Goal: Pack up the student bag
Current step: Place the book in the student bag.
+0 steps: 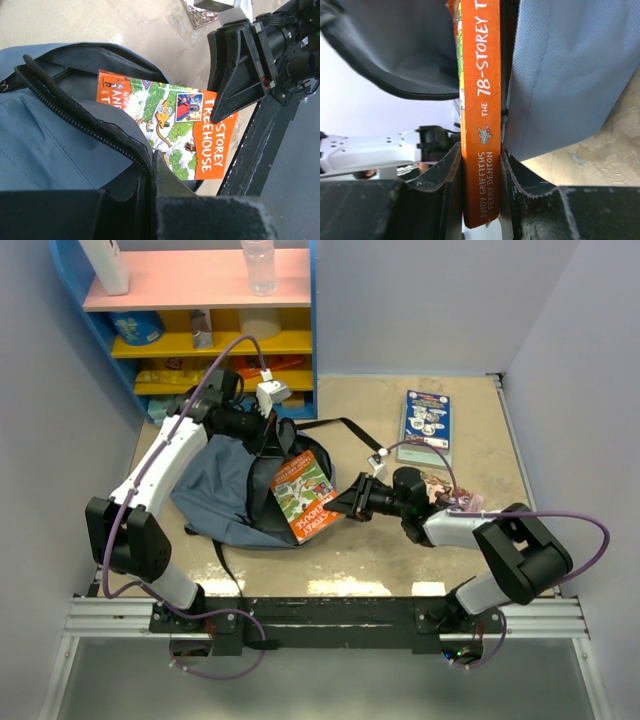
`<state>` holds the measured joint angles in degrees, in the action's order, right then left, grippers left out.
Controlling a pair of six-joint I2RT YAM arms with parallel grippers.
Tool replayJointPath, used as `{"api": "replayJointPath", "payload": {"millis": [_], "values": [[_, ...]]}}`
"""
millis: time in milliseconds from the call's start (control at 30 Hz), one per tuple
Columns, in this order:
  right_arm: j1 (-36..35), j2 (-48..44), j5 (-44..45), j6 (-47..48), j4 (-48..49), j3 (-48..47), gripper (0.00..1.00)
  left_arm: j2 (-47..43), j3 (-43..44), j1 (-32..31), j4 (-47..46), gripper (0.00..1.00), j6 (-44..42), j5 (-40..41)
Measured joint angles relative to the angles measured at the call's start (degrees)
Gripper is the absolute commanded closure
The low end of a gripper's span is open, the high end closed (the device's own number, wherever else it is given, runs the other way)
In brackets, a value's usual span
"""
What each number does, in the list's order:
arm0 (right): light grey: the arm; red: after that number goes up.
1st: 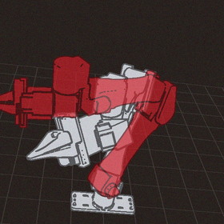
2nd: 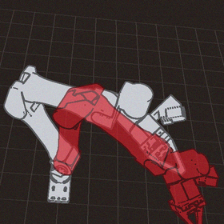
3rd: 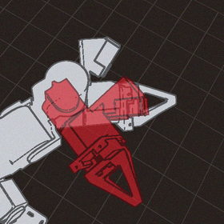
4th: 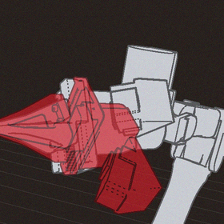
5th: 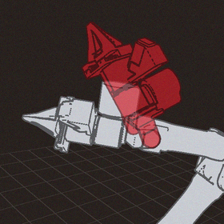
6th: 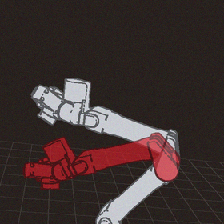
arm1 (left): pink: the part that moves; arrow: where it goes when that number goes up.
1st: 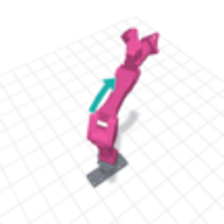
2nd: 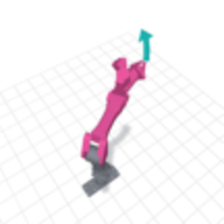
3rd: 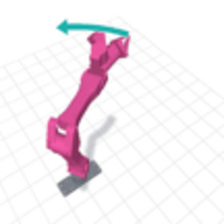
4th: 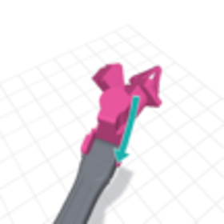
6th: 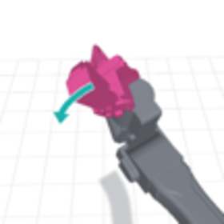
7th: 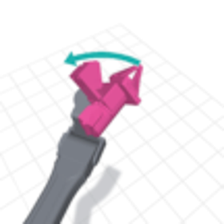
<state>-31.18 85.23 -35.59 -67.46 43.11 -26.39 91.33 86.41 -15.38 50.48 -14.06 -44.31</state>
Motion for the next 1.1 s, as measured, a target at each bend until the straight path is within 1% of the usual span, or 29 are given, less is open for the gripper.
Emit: {"api": "replayJointPath", "payload": {"millis": [100,200,333,500,600,667,800,967,1100], "values": [[-0.2,-0.1,0.1,1.9,-2.8,-0.8,1.0,0.0,0.5,0.0,0.2,1.0,0.0,-0.2],[-0.4,1.7,-0.2,2.5,-3.3,-2.2,1.0,0.0,1.0,0.0,0.7,1.0,0.0,-0.6],[-1.5,9.7,-1.6,1.4,-0.4,-8.0,1.0,0.0,2.0,-0.1,1.9,1.0,-0.2,-1.1],[-2.8,18.0,-5.3,-0.3,4.4,-17.6,1.0,0.0,3.9,-0.1,4.2,1.0,-1.2,-1.4],[-3.1,21.9,-7.6,-4.3,10.1,-21.3,1.0,0.0,4.9,-0.1,5.3,1.0,-1.8,-2.0],[-3.0,24.0,-8.6,-7.8,14.8,-21.9,1.0,0.0,5.1,-0.1,5.5,1.0,-2.1,-2.1],[-3.0,24.5,-9.6,-11.5,18.2,-21.9,1.0,0.0,5.1,-0.1,6.1,1.0,-2.3,-2.2],[-3.0,24.9,-10.6,-18.4,21.0,-21.9,1.0,0.0,5.1,-0.1,6.2,1.0,-2.3,-2.4],[-3.0,27.8,-10.9,-24.4,23.9,-22.6,1.0,0.0,5.1,-0.1,6.3,1.0,-3.0,-2.3]]}}
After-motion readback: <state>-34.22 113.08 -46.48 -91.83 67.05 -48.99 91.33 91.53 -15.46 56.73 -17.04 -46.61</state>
